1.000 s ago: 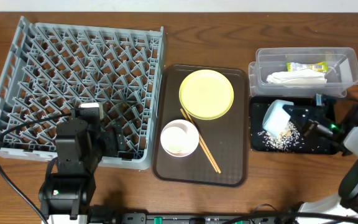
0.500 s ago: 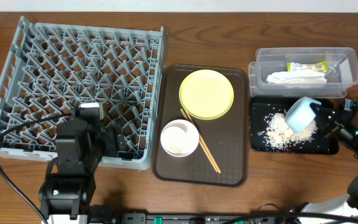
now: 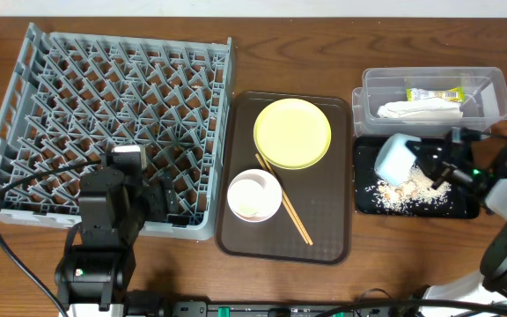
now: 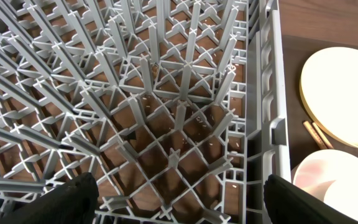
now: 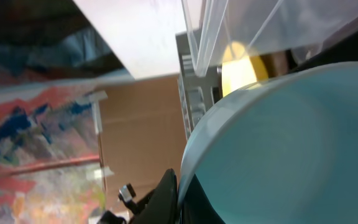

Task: Sort waste into correct bins and load items into the dishwasher
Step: 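Tip the blue bowl over the black tray to dump the rice, then place the empty blue bowl onto the yellow plate with the right gripper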

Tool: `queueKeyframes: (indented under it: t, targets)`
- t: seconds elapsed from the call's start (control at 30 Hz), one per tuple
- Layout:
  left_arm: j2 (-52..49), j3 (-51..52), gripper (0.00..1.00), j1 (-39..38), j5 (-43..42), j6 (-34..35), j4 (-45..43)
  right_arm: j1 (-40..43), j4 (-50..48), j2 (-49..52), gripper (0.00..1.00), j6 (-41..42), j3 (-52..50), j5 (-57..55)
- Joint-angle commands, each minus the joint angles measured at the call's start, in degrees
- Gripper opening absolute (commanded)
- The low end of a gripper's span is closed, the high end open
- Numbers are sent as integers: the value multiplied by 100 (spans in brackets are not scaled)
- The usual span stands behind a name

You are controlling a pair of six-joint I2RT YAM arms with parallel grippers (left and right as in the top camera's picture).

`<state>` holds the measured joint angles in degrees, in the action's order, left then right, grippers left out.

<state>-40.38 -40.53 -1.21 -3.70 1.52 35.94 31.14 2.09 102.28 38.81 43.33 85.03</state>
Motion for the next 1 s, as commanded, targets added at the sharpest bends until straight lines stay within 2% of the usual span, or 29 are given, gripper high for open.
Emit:
queueKeyframes:
  t: [0.0, 0.2, 0.33, 0.47, 0.7, 0.97]
  targets:
    - [13, -144, 88, 24, -11, 26, 2, -315, 2, -190, 1, 26, 11, 55]
    - [13, -144, 88, 24, -11, 26, 2, -868, -68, -1259, 1, 254, 48, -332]
    - [13, -144, 88, 24, -9, 26, 2, -1480, -280, -2166, 1, 468, 144, -1294]
    - [13, -144, 88, 24, -11, 26, 7, -2446, -280, -2782, 1, 247, 201, -2765]
    - [13, -144, 89, 22, -11, 26, 4, -4094, -96, -2802, 1, -951, 422, -5108]
    - [13, -144, 88, 24, -11, 28, 4, -5149, 1910, -1895, 1, -2236, 2236, -6577]
